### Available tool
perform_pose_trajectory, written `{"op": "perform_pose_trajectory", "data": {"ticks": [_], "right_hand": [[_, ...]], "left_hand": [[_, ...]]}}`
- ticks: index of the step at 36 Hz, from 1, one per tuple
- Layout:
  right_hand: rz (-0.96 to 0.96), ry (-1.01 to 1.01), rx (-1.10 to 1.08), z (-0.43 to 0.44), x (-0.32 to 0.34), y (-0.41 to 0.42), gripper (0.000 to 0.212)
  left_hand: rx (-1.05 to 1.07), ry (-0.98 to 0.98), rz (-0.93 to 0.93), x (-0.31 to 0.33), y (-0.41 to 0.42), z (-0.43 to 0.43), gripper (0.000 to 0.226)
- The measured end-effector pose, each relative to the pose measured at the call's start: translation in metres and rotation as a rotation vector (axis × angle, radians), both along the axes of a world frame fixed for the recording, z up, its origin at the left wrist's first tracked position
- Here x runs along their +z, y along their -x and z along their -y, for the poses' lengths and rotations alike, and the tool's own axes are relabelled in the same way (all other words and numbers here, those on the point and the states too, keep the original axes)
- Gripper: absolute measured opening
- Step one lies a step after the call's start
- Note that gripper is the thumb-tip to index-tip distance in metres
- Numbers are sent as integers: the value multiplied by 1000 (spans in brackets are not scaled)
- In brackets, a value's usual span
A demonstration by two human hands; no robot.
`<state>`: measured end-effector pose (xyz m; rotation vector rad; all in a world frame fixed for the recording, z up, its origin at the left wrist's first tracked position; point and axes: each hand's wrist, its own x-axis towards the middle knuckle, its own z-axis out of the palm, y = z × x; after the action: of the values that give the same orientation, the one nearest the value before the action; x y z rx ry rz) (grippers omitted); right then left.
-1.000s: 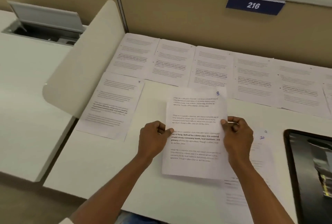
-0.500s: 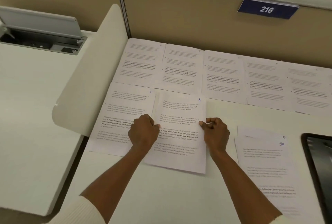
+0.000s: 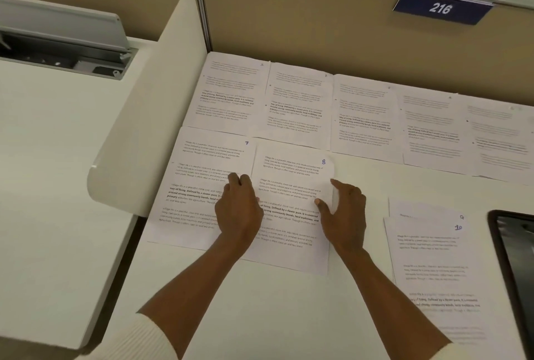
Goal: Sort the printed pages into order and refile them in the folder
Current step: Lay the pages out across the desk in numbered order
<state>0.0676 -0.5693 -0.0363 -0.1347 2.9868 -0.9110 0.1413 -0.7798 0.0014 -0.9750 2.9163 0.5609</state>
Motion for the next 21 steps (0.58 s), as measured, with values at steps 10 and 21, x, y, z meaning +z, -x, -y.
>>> {"op": "perform_pose_trajectory", "data": {"ticks": [10, 21], "right_hand": [[-117, -276, 219, -7, -19, -9, 46], [-105, -305, 226, -3, -17, -5, 47]], "left_hand": [[13, -28, 17, 1, -2, 0, 8], [29, -15, 31, 5, 2, 4, 10]]}}
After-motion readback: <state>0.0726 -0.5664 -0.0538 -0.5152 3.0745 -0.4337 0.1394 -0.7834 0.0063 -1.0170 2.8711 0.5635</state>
